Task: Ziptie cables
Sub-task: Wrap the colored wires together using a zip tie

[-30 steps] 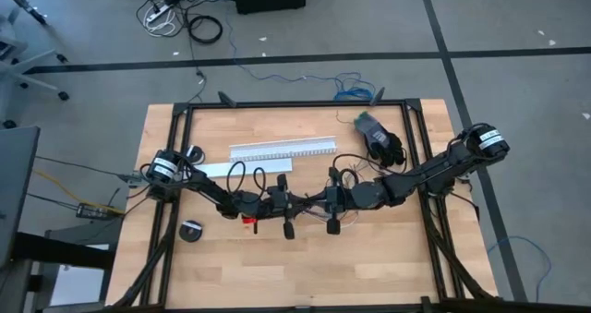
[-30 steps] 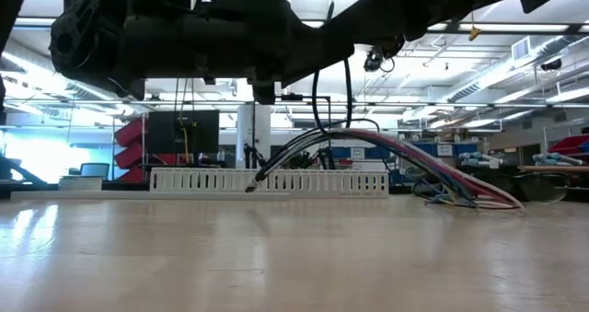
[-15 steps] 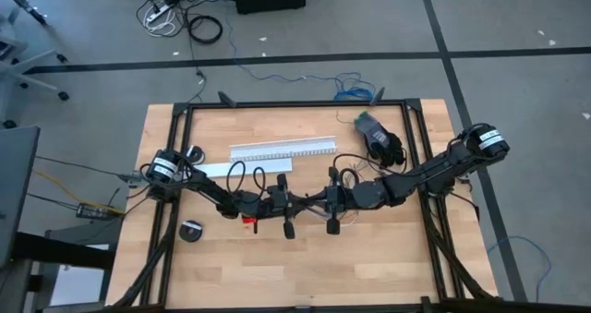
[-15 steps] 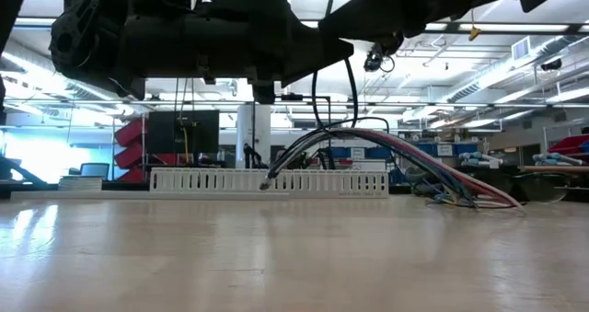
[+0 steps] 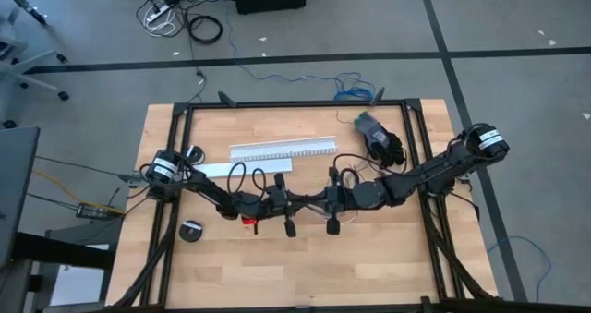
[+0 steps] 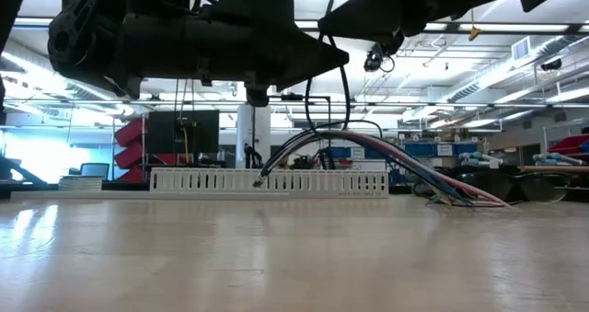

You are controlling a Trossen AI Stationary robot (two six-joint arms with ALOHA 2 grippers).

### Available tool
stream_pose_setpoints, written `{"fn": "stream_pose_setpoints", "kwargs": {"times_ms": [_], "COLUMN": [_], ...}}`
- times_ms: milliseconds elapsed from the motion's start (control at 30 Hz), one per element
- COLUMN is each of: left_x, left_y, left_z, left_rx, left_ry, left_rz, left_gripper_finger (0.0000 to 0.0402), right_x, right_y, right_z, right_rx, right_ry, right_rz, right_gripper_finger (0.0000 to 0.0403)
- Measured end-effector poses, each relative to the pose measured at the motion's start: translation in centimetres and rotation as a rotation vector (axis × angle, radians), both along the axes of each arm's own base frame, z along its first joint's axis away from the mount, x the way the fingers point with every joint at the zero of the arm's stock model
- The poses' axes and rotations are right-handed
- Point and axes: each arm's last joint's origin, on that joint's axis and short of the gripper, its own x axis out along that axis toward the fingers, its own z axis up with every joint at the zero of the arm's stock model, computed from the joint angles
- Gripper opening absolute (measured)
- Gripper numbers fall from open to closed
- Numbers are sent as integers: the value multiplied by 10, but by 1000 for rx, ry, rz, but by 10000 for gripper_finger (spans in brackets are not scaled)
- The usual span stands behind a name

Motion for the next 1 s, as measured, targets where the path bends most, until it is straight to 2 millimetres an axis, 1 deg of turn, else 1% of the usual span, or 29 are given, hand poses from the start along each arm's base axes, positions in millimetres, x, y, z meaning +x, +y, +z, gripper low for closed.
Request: {"fn": "stream_pose_setpoints", "kwargs": {"times_ms": [100, 233, 400, 533, 700, 1000], "left_x": [-1, -3, -4, -3, -3, -3], "left_y": [-1, -3, -4, -5, -5, -6], "left_z": [0, 1, 2, 3, 3, 3], "left_rx": [-1, 41, 144, 159, 156, 154], "left_ry": [2, 11, 32, 25, 22, 23], "left_rz": [53, 114, 128, 107, 99, 95], "left_gripper_finger": [0, 0, 0, 0, 0, 0], "right_x": [-1, -1, 1, 3, 5, 5], "right_y": [1, 1, -4, -9, -11, -11], "right_z": [-2, -3, -3, 0, 7, 6], "right_rx": [21, 66, 151, 132, 103, 103], "right_ry": [17, 20, 16, -12, -80, -66], "right_rz": [-17, -29, -26, -57, -44, -48], "right_gripper_finger": [0, 1, 1, 1, 1, 0]}}
